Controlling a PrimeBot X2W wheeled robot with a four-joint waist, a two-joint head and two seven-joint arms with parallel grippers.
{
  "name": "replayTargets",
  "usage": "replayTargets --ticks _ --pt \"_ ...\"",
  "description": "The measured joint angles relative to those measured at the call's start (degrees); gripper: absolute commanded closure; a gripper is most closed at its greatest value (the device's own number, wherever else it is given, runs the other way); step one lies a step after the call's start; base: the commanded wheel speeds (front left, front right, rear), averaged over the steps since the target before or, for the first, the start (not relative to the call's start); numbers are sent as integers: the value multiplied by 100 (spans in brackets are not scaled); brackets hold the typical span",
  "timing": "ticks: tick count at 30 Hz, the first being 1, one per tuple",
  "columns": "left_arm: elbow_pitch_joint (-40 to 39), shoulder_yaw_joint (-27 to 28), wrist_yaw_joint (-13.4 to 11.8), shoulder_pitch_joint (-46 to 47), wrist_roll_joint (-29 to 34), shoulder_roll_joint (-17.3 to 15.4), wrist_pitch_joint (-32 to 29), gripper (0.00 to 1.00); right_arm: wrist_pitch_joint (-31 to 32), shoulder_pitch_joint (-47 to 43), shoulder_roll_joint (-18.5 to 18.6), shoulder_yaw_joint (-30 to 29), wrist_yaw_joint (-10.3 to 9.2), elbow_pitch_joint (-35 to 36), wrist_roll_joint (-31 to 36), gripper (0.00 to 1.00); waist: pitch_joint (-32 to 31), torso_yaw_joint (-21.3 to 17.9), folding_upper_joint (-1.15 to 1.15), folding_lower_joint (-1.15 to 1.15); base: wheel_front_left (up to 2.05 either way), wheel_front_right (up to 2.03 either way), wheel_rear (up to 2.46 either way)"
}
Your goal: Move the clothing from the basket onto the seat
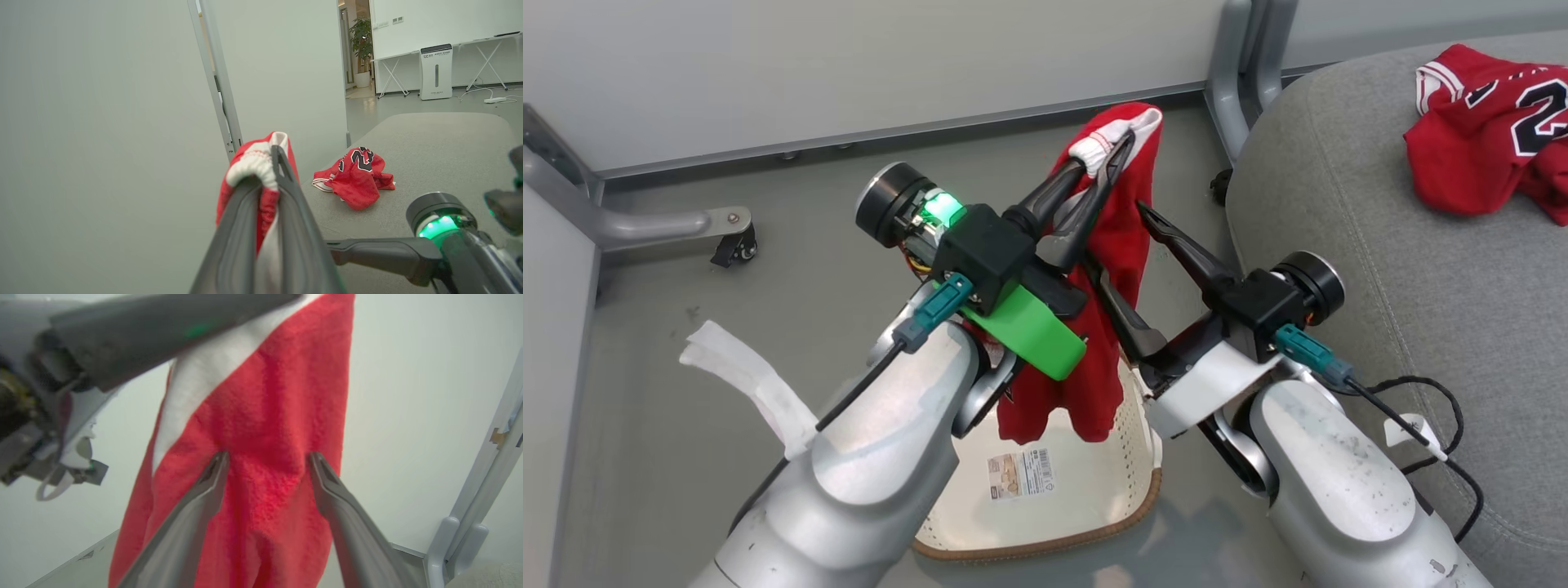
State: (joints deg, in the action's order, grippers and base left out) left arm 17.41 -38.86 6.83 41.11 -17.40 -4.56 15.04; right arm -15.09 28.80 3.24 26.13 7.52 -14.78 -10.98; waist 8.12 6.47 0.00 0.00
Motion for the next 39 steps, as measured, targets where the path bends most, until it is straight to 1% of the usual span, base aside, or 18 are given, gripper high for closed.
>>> replayTargets --ticks 6,10,17,26,39 --pt "-121 -236 23 -1 5 67 0 100 0 246 -21 127 0 -348 -172 0 49 88 0 0 0 0 0" --pt "-234 -382 30 0 -22 114 0 100 0 321 -27 285 0 -465 -517 0 61 146 0 0 0 0 0" --pt "-348 -536 47 57 -77 138 0 100 0 434 -40 386 0 -564 -677 0 78 228 0 0 0 0 0" --pt "-214 -368 48 64 -69 98 0 100 0 352 -41 427 0 -554 -772 0 17 158 0 0 0 0 0" --pt "-220 -250 56 56 -10 98 0 100 0 316 -42 376 0 -548 -771 0 45 76 0 0 0 0 0"
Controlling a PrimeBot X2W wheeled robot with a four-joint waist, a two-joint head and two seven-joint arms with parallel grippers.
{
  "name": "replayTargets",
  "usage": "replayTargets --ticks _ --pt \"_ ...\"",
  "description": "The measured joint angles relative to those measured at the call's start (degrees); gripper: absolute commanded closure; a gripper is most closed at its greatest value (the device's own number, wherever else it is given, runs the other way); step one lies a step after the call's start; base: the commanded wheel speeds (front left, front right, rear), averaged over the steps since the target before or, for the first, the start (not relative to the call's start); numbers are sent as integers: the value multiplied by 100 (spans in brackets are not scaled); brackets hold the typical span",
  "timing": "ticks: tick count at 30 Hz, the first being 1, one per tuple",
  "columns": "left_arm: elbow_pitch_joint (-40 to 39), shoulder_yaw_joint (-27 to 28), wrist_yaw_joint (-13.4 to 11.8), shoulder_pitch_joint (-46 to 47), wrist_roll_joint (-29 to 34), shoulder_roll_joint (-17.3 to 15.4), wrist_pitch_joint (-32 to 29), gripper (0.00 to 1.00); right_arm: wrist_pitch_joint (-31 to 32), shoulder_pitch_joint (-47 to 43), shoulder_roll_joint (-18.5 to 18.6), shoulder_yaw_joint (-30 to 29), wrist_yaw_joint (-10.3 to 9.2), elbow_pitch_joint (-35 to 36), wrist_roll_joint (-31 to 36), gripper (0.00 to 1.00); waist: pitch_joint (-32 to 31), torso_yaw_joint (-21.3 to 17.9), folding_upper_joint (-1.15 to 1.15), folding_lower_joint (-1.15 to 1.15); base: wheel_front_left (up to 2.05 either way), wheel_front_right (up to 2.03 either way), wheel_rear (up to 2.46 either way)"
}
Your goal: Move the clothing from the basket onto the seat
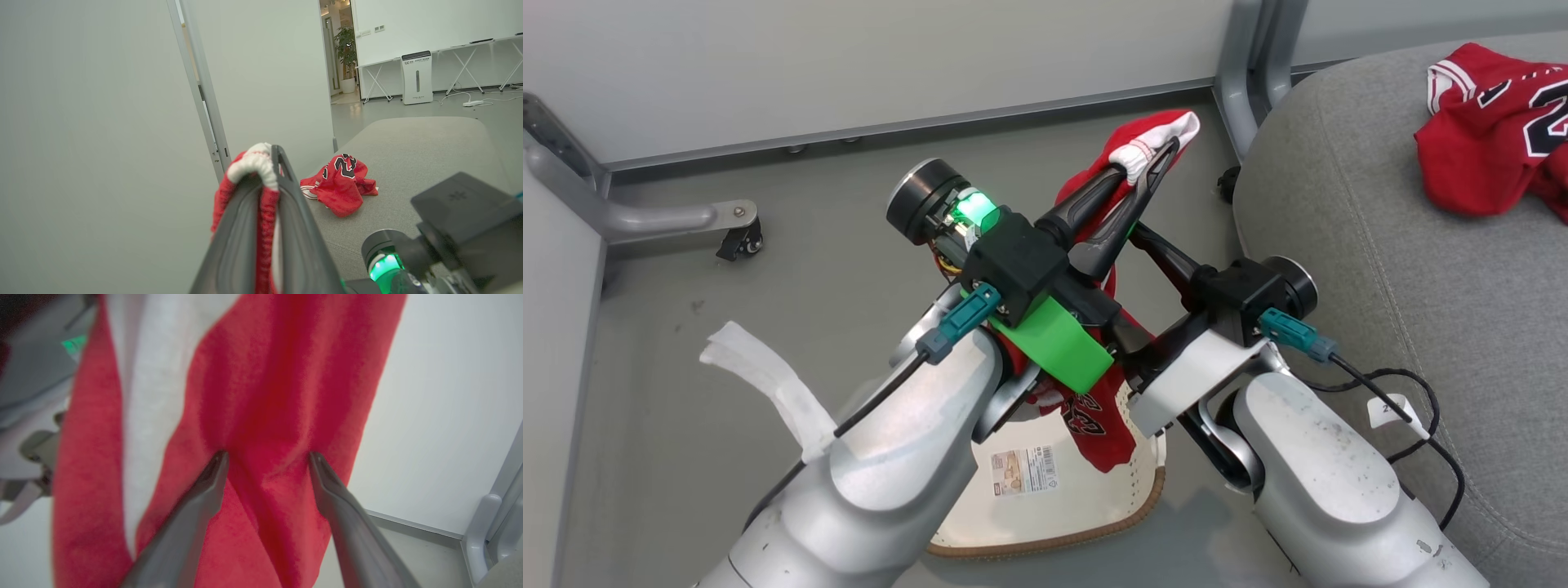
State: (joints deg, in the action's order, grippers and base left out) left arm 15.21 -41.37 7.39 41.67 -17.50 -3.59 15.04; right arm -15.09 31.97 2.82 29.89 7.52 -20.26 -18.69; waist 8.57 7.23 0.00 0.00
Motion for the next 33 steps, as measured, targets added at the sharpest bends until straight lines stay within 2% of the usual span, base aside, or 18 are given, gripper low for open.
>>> replayTargets --ticks 9,15,23,33 --pt "197 332 -1 3 53 -164 0 100 0 -101 -2 -62 0 174 9 0 -6 -193 0 0 0 0 0" --pt "363 645 -2 -12 55 -242 0 100 0 -485 25 -346 0 600 135 0 -58 -403 0 0 0 0 0" --pt "485 788 -2 -112 109 -220 0 100 0 -1319 222 -815 0 1421 283 0 -194 -550 0 0 0 0 0" --pt "532 834 0 -138 157 -178 0 100 0 -1737 269 -873 0 1882 444 0 -285 -628 0 0 0 0 0"
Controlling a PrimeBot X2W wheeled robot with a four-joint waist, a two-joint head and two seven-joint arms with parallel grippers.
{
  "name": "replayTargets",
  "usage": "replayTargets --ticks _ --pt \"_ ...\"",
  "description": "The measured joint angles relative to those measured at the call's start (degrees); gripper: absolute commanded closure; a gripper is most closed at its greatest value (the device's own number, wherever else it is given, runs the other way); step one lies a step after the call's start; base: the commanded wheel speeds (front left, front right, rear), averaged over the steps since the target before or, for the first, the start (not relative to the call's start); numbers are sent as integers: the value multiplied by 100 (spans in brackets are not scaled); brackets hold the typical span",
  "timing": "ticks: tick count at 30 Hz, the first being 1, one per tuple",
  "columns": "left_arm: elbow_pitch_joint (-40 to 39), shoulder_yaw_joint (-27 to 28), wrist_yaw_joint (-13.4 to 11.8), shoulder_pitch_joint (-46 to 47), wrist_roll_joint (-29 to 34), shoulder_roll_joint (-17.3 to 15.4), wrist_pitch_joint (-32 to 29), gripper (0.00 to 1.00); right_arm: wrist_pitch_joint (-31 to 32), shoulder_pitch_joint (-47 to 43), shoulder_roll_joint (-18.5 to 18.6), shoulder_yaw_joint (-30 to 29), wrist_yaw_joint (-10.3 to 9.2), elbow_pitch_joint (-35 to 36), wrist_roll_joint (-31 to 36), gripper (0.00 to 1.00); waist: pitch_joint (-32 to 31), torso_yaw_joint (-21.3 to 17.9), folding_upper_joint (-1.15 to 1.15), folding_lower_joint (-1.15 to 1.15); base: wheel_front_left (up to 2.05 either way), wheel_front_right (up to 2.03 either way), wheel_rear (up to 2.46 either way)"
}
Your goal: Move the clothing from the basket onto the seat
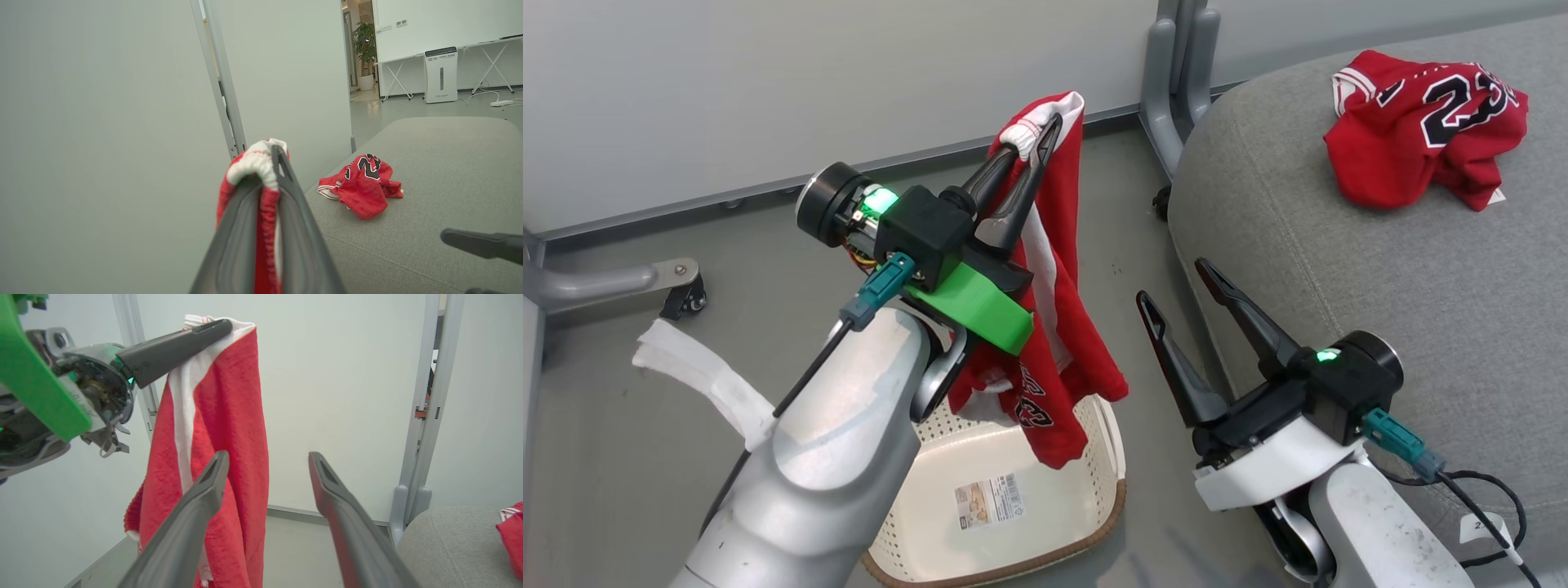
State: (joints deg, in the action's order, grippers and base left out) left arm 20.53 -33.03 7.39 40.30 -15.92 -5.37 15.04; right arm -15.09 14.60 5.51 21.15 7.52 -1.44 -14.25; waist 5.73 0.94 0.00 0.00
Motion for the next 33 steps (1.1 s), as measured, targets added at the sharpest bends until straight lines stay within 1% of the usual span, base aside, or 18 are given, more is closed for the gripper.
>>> replayTargets --ticks 5,9,14,18,25,28,33 --pt "2 -14 0 0 4 24 0 100 0 -1 -29 241 0 16 -1 0 11 60 0 0 0 0 0" --pt "-25 -69 0 4 42 65 0 100 0 214 -108 544 0 -76 58 0 64 123 0 0 0 0 0" --pt "-79 -193 0 53 41 107 0 100 0 595 -230 715 0 -333 123 0 147 208 0 0 0 0 0" --pt "-113 -270 0 137 23 135 0 100 0 832 -255 767 0 -608 102 0 210 297 0 0 0 0 0" --pt "-191 -380 0 213 -19 197 0 100 0 1104 -267 939 0 -871 -408 0 319 428 0 0 0 0 0" --pt "-223 -422 1 221 -59 215 0 100 0 1198 -269 1054 0 -992 -556 0 369 458 0 0 0 0 0" --pt "-307 -468 1 258 -77 231 0 100 0 1350 -270 1044 0 -1220 -736 0 451 508 0 0 0 0 0"
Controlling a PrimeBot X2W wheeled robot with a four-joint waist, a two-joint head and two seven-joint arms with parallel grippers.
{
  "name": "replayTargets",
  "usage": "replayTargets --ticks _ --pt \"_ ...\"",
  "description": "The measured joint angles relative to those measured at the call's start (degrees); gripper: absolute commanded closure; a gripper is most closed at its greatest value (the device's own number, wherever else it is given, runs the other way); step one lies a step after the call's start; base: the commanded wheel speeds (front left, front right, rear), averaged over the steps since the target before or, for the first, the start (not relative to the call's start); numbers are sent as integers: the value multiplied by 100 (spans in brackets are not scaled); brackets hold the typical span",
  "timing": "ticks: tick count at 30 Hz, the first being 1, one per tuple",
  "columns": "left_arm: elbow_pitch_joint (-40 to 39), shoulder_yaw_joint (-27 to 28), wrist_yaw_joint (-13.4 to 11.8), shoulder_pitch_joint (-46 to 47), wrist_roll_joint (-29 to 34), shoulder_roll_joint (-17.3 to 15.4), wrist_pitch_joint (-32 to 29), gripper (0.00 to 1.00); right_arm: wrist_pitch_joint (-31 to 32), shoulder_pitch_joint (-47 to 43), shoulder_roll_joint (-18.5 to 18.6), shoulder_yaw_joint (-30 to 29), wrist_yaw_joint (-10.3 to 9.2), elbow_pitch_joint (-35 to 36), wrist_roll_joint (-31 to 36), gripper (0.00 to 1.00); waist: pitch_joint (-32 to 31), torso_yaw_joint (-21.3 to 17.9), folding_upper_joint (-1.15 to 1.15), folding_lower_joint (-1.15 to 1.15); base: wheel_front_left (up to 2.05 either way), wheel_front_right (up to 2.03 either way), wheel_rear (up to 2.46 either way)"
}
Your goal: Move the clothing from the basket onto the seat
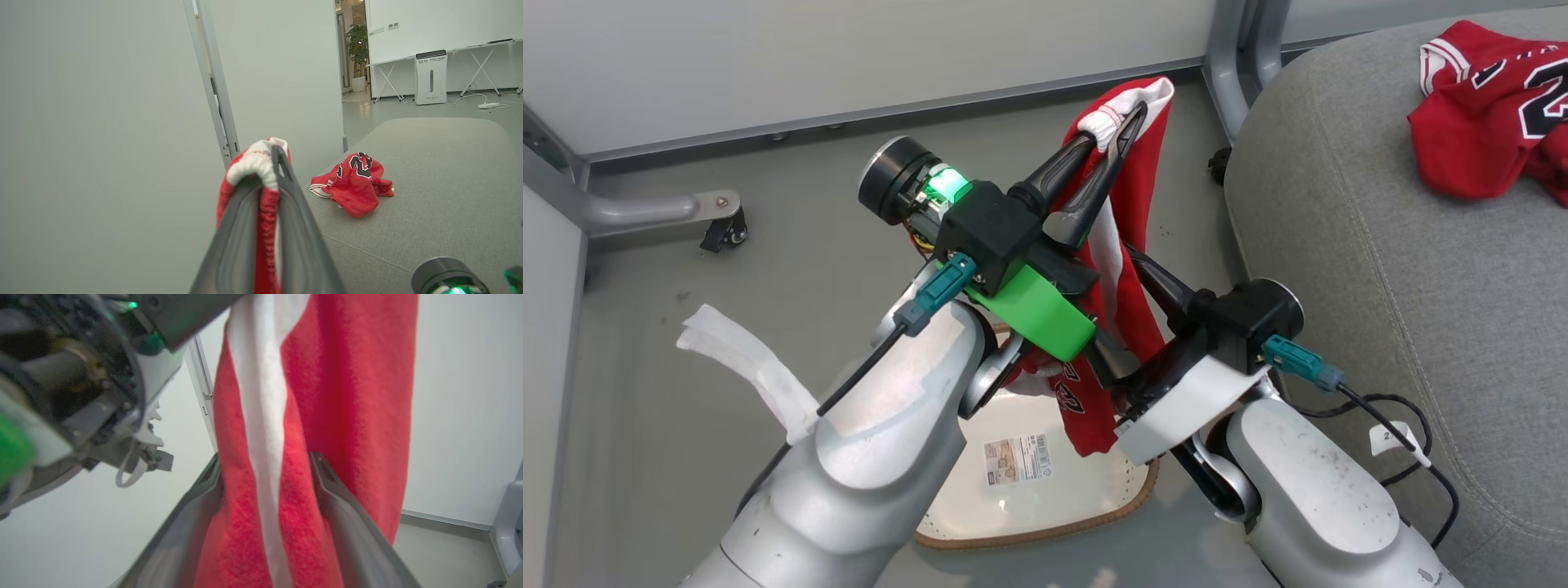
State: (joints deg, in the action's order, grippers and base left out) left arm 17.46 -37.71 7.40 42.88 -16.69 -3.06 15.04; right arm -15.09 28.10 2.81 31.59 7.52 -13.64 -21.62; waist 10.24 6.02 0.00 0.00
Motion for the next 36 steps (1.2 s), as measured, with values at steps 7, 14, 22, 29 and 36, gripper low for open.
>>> replayTargets --ticks 7,14,22,29,36 --pt "-196 -136 -7 13 -146 11 0 100 0 248 0 63 0 -528 -164 0 97 104 0 0 0 0 0" --pt "-357 -402 -141 78 -359 14 0 100 0 470 0 268 0 -1015 -285 53 141 206 0 0 0 0 0" --pt "-322 -433 -193 92 -391 15 0 100 0 548 0 310 0 -1180 -318 100 124 187 0 0 0 0 0" --pt "-268 -343 -192 92 -380 15 0 100 0 553 0 260 0 -1183 -288 100 142 148 0 0 0 0 0" --pt "-246 -312 -232 86 -310 16 0 0 0 562 1 130 0 -1195 -233 100 155 133 0 0 0 0 0"
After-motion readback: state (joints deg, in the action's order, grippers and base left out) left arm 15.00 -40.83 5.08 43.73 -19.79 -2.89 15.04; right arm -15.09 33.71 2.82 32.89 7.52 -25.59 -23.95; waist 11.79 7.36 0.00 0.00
